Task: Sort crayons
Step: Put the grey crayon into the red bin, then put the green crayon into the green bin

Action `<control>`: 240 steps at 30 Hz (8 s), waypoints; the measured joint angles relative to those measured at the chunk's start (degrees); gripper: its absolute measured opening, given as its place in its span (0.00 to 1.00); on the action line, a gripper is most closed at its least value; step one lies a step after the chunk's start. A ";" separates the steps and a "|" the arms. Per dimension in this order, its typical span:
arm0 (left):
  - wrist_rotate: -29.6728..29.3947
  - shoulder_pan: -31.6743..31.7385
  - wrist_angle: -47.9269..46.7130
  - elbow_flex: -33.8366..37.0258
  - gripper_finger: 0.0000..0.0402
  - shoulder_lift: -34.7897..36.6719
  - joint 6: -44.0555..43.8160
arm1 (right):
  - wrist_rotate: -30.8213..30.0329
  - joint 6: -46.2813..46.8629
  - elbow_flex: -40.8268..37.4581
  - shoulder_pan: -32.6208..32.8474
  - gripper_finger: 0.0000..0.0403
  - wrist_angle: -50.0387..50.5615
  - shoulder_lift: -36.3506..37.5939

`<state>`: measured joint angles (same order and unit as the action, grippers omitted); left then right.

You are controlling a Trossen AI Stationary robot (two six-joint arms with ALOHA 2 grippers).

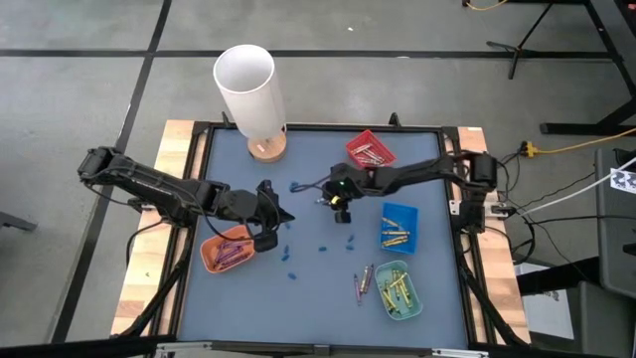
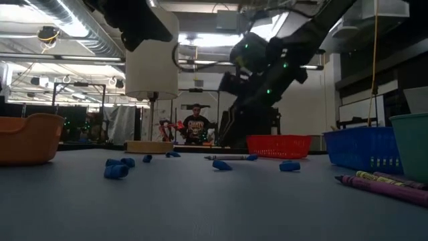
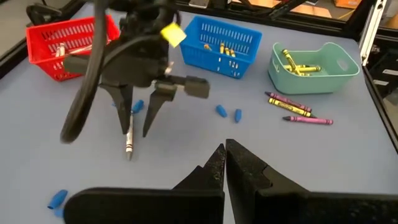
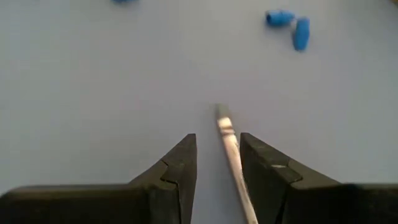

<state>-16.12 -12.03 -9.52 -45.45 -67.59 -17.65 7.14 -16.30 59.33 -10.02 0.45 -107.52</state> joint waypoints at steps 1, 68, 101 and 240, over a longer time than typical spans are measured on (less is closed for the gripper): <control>0.00 0.00 0.02 0.00 0.00 0.00 0.02 | -0.23 0.00 0.00 -0.40 0.30 -0.20 -0.57; -1.01 0.00 -0.08 0.00 0.00 -0.02 0.09 | -38.12 -5.82 29.18 -4.08 0.09 49.82 -0.34; -1.01 0.00 -0.08 0.00 0.00 -0.02 0.09 | -37.10 2.54 29.07 -11.39 0.33 62.66 -0.35; -1.01 0.00 -0.30 -0.02 0.00 -0.04 0.19 | -16.62 -5.34 29.86 40.39 0.43 63.54 -10.52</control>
<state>-17.12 -12.03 -9.82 -45.47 -67.64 -17.46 -9.47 -21.64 89.19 30.37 63.99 -118.04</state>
